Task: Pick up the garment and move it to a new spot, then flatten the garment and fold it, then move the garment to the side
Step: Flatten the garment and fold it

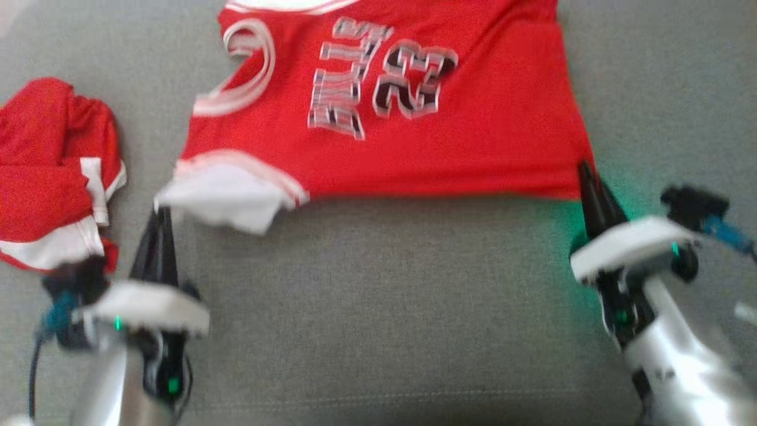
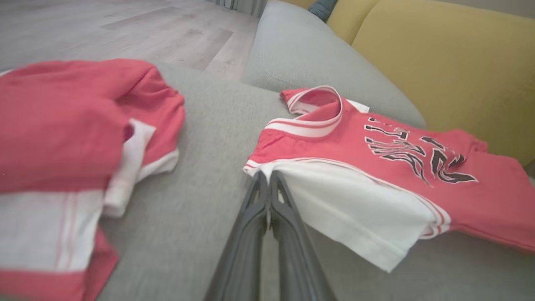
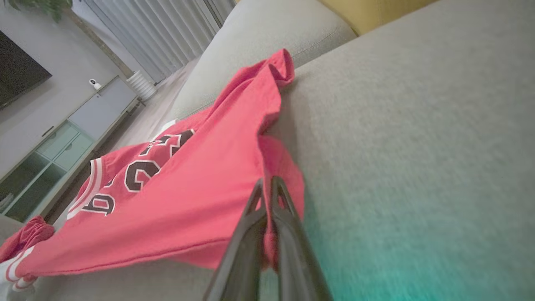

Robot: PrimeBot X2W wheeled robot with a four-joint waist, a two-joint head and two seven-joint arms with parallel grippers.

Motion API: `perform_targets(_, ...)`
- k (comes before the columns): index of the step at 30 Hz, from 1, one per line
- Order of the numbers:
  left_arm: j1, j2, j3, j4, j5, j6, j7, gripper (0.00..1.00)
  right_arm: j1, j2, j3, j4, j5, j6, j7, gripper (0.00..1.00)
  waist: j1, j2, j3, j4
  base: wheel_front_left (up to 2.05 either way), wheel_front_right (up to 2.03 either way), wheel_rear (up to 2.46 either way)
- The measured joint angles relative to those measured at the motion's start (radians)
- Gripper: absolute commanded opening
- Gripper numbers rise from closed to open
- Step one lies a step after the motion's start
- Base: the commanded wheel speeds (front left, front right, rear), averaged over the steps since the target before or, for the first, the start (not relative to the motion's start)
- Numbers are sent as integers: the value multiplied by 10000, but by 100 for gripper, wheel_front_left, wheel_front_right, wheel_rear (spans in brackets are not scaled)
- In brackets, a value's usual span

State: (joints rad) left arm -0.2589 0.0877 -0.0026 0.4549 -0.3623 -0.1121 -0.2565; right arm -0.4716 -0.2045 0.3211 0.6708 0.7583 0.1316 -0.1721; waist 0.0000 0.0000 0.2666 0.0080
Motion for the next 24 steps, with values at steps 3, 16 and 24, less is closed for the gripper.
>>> perform_targets(3,1435,-2,-15,-1060,81,291,291,0,1239,-25,-558,-811,-104,0,330,0,0,0,-356,48,0,0,0)
perform_targets(16,5081,-2,-167,-5078,81,1396,2608,0,5879,1216,-3568,-5026,-1745,0,3007,0,-1,0,-1443,343,0,0,0)
perform_targets(24,5394,205,-173,-5919,77,1532,3591,0,6664,1630,-4357,-6798,-2397,0,5032,0,-1,0,-1480,323,0,0,0)
